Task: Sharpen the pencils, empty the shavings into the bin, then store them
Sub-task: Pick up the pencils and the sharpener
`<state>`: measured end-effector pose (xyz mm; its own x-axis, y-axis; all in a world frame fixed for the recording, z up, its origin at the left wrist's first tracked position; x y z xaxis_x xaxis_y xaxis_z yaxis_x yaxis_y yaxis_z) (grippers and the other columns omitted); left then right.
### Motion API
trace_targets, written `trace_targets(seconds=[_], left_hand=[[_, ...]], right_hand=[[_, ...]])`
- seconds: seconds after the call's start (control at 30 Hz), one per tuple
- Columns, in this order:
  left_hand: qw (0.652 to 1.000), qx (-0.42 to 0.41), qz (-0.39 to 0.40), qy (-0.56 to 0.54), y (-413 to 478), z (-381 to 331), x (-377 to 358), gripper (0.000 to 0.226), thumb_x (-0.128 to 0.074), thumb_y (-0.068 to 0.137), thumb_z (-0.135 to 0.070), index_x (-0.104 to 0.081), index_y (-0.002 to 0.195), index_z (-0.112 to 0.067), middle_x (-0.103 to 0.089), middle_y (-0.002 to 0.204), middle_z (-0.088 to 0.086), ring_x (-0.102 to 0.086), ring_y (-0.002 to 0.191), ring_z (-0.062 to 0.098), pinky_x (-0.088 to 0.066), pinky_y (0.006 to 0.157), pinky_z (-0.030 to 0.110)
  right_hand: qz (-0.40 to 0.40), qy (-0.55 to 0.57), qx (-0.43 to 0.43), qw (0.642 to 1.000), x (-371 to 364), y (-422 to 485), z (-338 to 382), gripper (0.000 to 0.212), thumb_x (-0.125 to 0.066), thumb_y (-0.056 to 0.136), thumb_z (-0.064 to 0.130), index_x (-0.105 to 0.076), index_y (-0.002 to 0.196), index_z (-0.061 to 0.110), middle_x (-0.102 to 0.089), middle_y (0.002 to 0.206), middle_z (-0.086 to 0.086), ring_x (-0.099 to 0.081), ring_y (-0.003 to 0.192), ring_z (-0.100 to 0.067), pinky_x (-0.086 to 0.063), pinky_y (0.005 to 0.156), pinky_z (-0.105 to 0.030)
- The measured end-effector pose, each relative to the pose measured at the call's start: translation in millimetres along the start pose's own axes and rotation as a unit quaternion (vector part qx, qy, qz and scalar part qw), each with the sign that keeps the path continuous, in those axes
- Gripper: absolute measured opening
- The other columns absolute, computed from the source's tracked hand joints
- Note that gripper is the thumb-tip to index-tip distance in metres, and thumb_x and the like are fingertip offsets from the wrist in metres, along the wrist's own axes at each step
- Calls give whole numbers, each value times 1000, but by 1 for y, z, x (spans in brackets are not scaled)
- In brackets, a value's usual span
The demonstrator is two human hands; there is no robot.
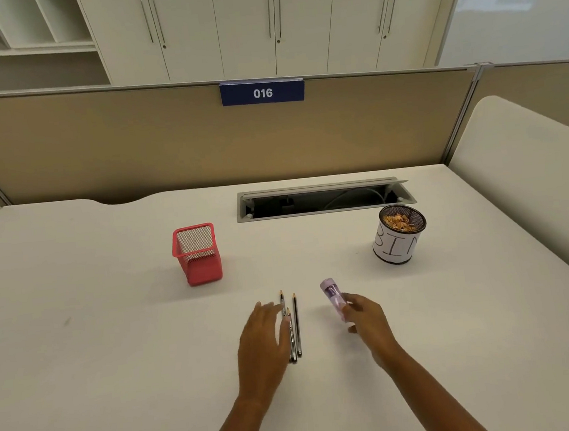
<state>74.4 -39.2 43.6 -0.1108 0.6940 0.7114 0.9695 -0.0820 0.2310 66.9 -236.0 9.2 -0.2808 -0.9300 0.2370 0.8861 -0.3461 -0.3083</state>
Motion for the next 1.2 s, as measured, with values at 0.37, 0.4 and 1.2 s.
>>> trace_targets(seconds=[0.37,0.4,1.2], left_hand=[[777,257,158,-553,-21,-15,-39,28,-40,95,-27,-65,102,-17,-74,96,5,-69,87,20,-57,72,26],[768,259,149,-566,-21,-14,-38,28,-40,95,-25,-65,102,-16,-73,97,6,-69,86,20,-57,71,26],[650,323,230,-648,-47,-19,-39,53,-42,88,-45,-55,48,-11,-42,40,0,-35,28,8,-28,30,14]], right_hand=[[218,288,-117,925,-59,-66,-5,31,-35,99,16,-64,98,6,-60,81,-9,-56,52,-9,-44,45,-16],[225,278,-115,927,-59,-68,-4,32,-34,100,17,-64,97,7,-61,81,-9,-57,53,-9,-45,45,-16],[234,24,97,967,-68,-78,50,20,-50,95,19,-66,100,30,-70,85,10,-65,82,-1,-52,81,-15]])
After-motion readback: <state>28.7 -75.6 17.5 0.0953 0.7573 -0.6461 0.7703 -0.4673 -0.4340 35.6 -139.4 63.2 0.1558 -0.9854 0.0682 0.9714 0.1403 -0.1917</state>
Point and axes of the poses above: each hand's wrist, its own y-axis towards the middle knuckle, its own x-axis out of the back of the hand, z = x × y, the point moved 9 cm from there along y, towards the middle knuckle
